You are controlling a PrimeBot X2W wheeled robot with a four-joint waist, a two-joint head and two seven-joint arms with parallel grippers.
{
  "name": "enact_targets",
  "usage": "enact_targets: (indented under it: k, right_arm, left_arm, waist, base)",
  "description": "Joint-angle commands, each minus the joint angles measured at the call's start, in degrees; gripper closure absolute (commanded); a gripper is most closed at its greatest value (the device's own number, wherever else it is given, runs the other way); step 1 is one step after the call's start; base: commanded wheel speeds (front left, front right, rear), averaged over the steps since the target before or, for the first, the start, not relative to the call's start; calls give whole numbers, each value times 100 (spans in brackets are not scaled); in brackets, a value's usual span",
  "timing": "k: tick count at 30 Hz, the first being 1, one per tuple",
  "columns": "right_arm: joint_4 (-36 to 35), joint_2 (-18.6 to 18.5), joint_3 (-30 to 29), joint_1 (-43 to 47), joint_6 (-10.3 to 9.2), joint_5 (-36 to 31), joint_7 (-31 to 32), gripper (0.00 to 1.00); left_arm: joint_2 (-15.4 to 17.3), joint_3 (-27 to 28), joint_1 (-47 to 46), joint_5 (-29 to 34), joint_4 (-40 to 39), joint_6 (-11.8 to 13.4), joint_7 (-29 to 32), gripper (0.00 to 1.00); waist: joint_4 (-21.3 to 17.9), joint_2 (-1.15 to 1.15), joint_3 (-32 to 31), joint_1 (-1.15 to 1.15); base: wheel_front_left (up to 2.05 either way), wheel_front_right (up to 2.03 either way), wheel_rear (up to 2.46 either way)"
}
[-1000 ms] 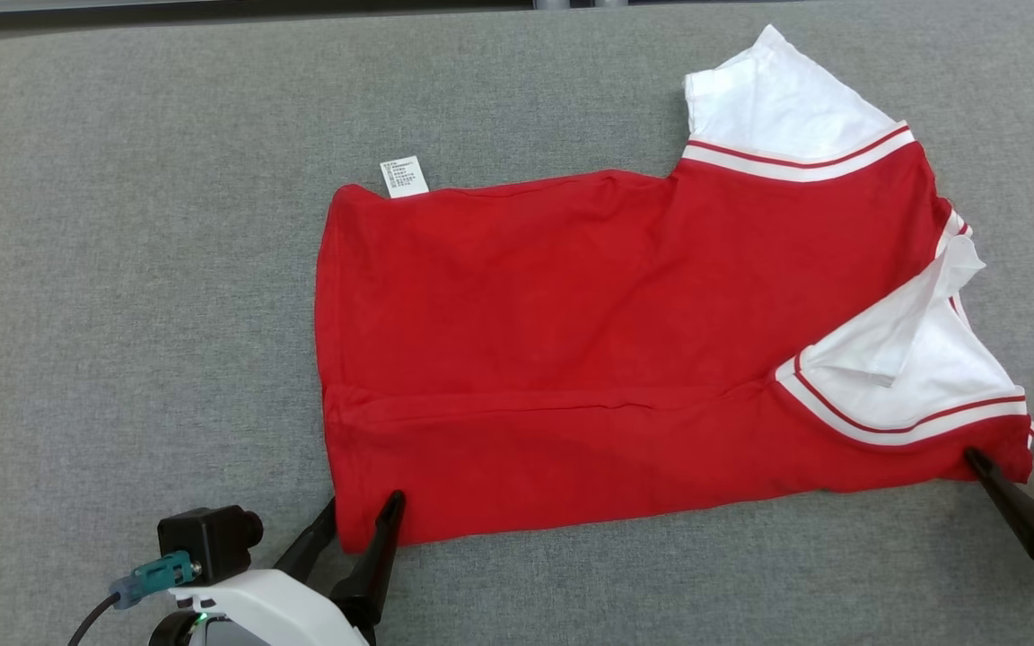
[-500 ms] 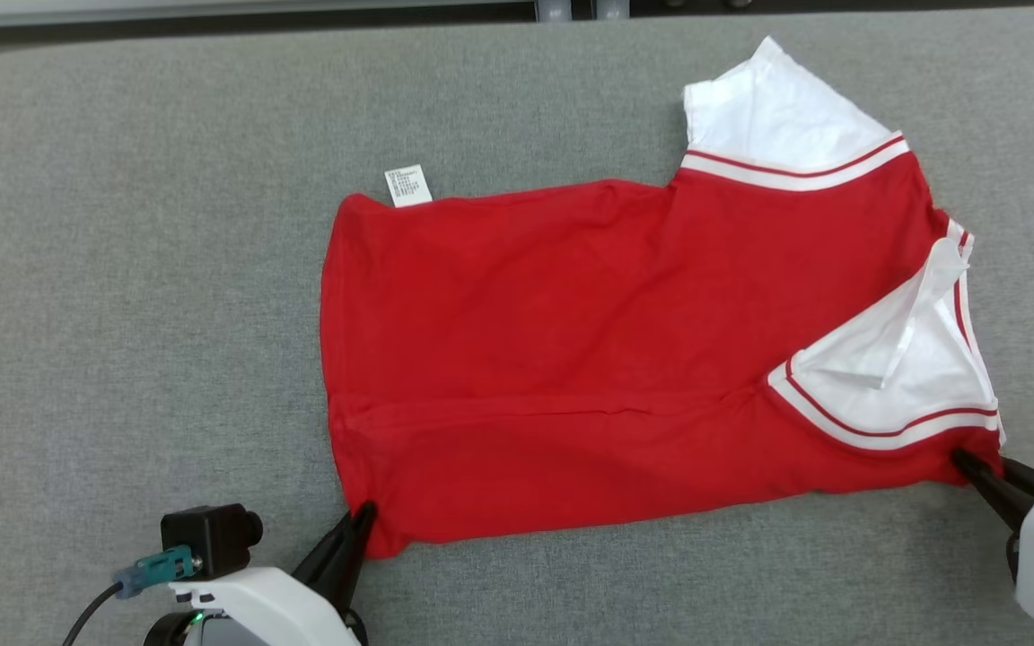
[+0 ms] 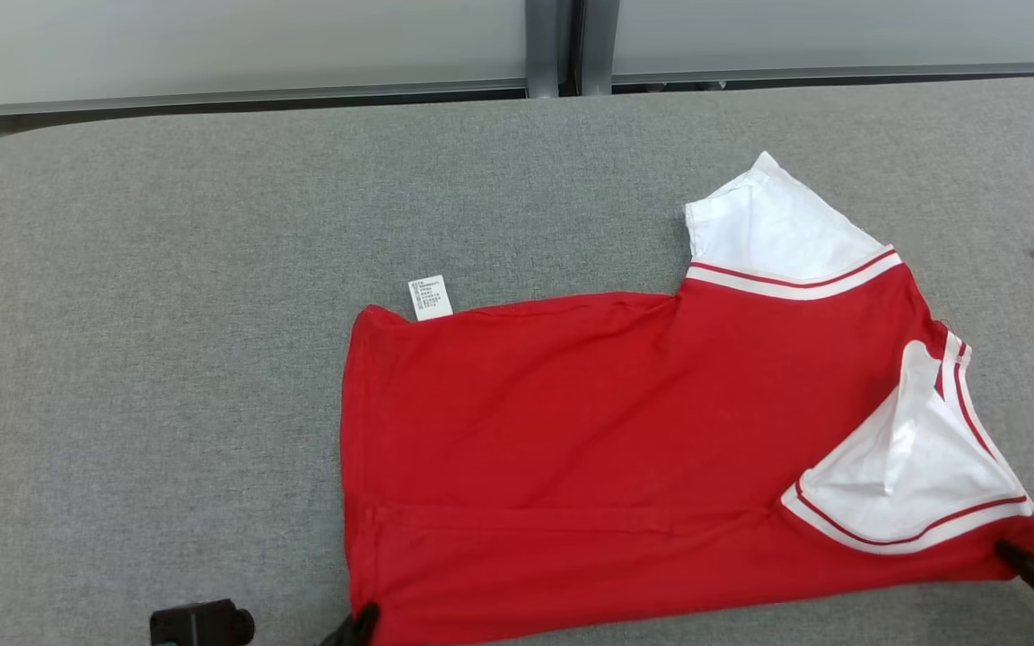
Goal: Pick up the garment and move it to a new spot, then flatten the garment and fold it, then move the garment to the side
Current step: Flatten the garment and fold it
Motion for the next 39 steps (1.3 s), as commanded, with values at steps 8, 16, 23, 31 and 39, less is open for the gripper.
enact_targets:
  k: [8, 16, 23, 31, 39]
  right_arm:
    - [-154, 120, -291, 258, -2, -230, 81, 0]
    - [-1274, -436, -731, -752, -1, -93, 371, 0]
    - [-868, -523, -54, -2668, -2, -336, 770, 0]
    - [587, -311, 738, -4619, -1, -863, 878, 0]
    - [1667, -162, 1232, -5387, -1, -989, 695, 0]
  left_arm:
    - [-141, 0, -123, 183, 346, 126, -269, 0]
    - [458, 414, -1242, 536, -165, 138, 65, 0]
    - [311, 110, -3126, 768, 468, -132, 758, 0]
    - [-162, -372, -4705, 971, 1558, -553, 1141, 0]
    - [-467, -676, -5078, 967, 1959, -823, 1188, 0]
  waist:
    - [-5, 0, 63, 0]
    - [-23, 0, 756, 0]
    - [277, 0, 1493, 0]
    - [768, 0, 2027, 0]
    - [963, 0, 2105, 0]
  base:
    - [0, 0, 0]
    - [0, 0, 0]
    - [0, 0, 0]
    - [0, 0, 0]
    - [0, 0, 0]
